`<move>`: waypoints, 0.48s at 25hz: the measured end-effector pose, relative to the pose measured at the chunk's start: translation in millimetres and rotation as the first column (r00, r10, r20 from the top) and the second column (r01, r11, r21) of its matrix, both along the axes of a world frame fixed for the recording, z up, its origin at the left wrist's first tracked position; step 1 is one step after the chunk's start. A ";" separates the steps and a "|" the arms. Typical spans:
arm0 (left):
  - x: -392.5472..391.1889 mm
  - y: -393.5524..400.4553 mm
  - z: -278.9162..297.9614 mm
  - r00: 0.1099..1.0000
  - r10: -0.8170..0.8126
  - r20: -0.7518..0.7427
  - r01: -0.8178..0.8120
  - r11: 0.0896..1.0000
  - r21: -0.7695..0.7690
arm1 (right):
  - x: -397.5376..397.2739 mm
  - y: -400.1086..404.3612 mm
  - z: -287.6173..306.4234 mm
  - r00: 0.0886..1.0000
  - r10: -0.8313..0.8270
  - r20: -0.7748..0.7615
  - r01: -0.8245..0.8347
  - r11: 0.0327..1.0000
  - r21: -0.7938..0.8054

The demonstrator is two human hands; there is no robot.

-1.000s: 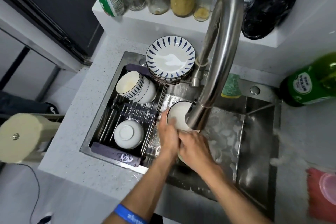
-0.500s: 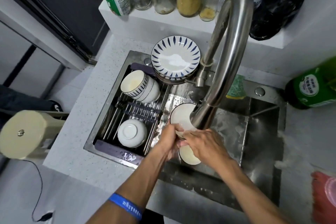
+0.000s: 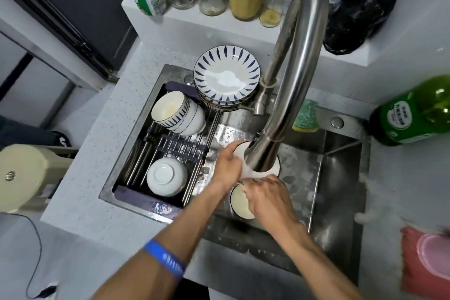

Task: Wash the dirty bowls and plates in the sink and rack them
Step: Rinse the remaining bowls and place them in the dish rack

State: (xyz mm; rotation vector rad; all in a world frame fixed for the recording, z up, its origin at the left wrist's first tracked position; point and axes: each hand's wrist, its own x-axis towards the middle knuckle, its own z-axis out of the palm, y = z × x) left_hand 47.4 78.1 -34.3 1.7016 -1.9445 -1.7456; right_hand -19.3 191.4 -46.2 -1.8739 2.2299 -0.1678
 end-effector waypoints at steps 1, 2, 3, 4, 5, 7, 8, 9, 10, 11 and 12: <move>5.2 10.0 -5.4 0.994 0.109 -0.011 -0.107 0.988 0.106 | 4.2 -1.8 0.8 1.000 -0.023 0.003 0.023 1.000 -0.013; 6.5 14.7 -8.8 0.978 0.204 -0.033 -0.195 0.964 0.182 | 7.2 -0.3 -1.7 1.000 -0.021 -0.003 0.021 1.000 -0.014; 5.4 11.1 -9.8 0.989 0.146 0.028 -0.149 0.975 0.166 | 8.3 3.4 -3.4 1.000 -0.001 -0.011 0.001 1.000 -0.004; 0.0 5.1 -7.5 0.996 0.076 0.052 -0.084 0.982 0.167 | 7.5 7.4 -6.5 0.999 0.030 -0.013 -0.030 1.000 0.008; -3.1 -3.7 -6.6 0.993 -0.022 0.117 -0.004 0.975 0.221 | 7.3 11.3 -10.2 0.998 0.060 -0.007 -0.060 0.998 0.016; -10.6 -7.4 11.9 0.994 -0.111 0.019 0.099 0.939 0.328 | 8.9 17.0 -15.3 0.998 0.055 0.016 -0.055 0.998 0.032; -9.3 -7.4 16.3 0.985 -0.174 -0.001 0.168 0.951 0.258 | 10.4 18.9 -15.8 0.999 0.040 0.019 -0.041 0.998 0.040; -10.6 -11.0 15.0 0.942 -0.336 -0.019 0.337 0.939 0.072 | 11.4 18.9 -15.2 0.999 0.041 0.015 -0.041 0.998 0.038; -10.1 -13.9 17.9 0.915 -0.402 0.007 0.402 0.914 0.053 | 10.3 17.5 -14.0 0.999 0.046 0.005 -0.046 0.999 0.010; -10.9 -20.1 13.9 0.899 -0.421 0.123 0.425 0.905 -0.008 | 8.2 15.1 -11.9 0.999 0.044 0.002 -0.044 0.999 -0.022; -7.6 -24.2 7.6 0.941 -0.301 0.156 0.309 0.951 -0.030 | 6.7 10.9 -10.4 1.000 0.022 0.021 -0.021 0.997 -0.073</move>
